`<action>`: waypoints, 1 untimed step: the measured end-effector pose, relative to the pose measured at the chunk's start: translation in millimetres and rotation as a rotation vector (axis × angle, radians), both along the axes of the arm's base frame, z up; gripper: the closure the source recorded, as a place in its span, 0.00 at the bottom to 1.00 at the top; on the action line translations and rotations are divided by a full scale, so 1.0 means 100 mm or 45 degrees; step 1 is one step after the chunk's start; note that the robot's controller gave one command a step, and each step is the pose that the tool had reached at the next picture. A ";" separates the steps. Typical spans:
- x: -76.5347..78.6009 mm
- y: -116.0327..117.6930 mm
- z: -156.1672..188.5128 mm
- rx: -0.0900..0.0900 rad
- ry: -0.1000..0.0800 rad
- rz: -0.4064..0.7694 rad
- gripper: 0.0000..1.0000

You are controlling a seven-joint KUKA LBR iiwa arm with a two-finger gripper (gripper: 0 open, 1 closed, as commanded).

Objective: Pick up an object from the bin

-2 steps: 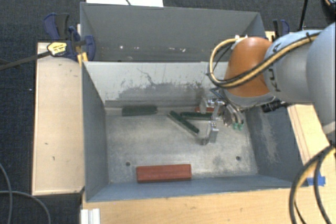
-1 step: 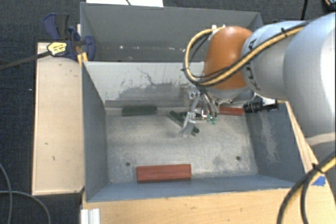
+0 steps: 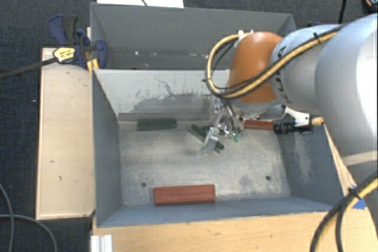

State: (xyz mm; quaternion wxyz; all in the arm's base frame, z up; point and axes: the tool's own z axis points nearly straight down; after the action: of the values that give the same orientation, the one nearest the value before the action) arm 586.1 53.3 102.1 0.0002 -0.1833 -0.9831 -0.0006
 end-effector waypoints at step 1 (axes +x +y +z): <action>0.06 -0.07 -0.32 -0.001 0.005 -0.221 0.00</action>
Offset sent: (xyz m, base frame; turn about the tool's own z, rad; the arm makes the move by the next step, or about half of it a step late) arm 0.0064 -0.0065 -0.0321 0.1749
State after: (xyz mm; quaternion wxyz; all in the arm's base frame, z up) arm 592.2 46.6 69.7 0.0021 -0.2679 -0.9634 0.0001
